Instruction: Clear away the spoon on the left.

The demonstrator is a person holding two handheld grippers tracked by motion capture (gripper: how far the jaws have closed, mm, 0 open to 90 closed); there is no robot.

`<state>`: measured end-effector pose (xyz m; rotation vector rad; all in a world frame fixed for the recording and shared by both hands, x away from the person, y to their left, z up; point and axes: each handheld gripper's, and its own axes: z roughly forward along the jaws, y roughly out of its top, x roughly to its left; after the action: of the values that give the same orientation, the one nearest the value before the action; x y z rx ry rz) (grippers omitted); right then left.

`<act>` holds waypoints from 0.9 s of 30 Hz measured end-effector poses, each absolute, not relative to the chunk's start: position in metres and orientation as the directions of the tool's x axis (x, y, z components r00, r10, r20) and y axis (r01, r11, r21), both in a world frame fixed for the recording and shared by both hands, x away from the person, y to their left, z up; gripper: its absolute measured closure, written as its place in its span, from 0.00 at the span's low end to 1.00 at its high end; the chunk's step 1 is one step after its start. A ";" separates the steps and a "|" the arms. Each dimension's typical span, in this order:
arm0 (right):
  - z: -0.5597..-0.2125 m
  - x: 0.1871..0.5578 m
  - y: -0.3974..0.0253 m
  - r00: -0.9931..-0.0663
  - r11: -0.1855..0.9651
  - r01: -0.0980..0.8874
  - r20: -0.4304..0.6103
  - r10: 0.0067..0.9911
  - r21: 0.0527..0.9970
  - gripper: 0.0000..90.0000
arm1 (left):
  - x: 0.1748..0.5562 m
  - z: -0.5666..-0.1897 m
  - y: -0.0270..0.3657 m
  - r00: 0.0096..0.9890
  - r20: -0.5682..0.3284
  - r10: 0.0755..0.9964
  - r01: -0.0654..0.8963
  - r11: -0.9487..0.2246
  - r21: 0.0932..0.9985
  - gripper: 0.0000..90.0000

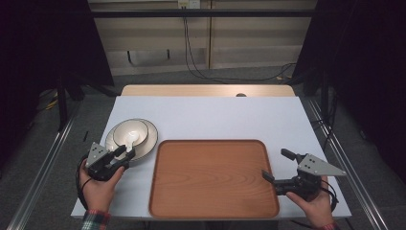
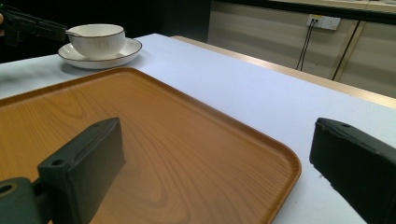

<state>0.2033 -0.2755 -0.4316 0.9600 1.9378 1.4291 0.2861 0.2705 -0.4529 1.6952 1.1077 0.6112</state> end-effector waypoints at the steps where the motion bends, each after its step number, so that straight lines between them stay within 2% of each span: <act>1: -0.431 0.203 -0.276 -0.605 0.184 0.219 -0.015 0.796 0.958 0.03 | 0.286 -0.453 0.270 0.460 -0.099 0.883 0.390 -0.101 0.915 0.64; 11: -0.431 0.203 -0.275 -0.604 0.184 0.215 -0.018 0.797 0.959 0.03 | 0.288 -0.452 0.272 0.453 -0.120 0.883 0.387 -0.074 0.919 0.71; 19: -0.431 0.203 -0.275 -0.609 0.180 0.214 -0.013 0.793 0.960 0.03 | 0.286 -0.449 0.273 0.446 -0.125 0.886 0.374 -0.057 0.926 0.89; 27: -0.431 0.203 -0.276 -0.612 0.177 0.215 -0.009 0.791 0.960 0.03 | 0.288 -0.443 0.276 0.446 -0.129 0.886 0.361 -0.046 0.931 0.93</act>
<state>0.2026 -0.2758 -0.4309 0.9440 1.9398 1.4500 0.2882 0.2756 -0.4428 1.6263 1.1069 0.6120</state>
